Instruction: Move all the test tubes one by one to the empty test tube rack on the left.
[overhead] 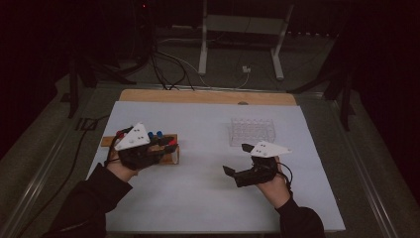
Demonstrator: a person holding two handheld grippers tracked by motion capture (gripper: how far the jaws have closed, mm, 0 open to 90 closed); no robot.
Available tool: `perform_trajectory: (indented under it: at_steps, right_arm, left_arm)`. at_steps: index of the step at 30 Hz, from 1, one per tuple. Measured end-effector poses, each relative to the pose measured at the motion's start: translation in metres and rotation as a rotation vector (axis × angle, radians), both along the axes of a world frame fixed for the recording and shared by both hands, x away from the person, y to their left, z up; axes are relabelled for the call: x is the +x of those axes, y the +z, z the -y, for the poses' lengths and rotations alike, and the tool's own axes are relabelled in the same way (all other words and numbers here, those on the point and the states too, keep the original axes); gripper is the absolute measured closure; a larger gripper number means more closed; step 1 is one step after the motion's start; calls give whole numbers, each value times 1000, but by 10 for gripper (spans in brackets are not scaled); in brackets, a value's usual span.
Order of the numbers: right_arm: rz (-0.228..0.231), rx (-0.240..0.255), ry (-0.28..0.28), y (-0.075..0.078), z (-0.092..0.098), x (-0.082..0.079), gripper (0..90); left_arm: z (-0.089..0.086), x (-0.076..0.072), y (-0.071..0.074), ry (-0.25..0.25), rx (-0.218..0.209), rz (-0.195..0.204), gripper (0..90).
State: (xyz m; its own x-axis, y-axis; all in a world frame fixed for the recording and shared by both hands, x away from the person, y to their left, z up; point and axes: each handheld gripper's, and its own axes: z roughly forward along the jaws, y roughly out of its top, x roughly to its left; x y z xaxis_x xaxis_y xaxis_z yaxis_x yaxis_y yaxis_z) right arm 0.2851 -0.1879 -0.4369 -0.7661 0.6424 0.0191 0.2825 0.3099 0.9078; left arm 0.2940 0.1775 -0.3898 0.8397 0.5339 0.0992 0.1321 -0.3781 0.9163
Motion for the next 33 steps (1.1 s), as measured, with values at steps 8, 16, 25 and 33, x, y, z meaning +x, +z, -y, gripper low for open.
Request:
perform_trajectory:
  at_steps: [8, 16, 25, 33]
  right_arm:
    - [30, -1, -18, 2, 2, -1, 15]
    - [28, 8, -16, 3, 1, -1, 15]
    - [22, 17, -17, 3, 2, 0, 15]
    - [19, 14, -18, 2, 3, 1, 15]
  left_arm:
    - [-49, -12, 3, 116, -12, 4, 719]
    - [-100, -23, 8, 271, -13, 28, 719]
    - [-137, -7, 8, 450, -73, 71, 718]
    - [-137, 17, -15, 551, -86, 76, 719]
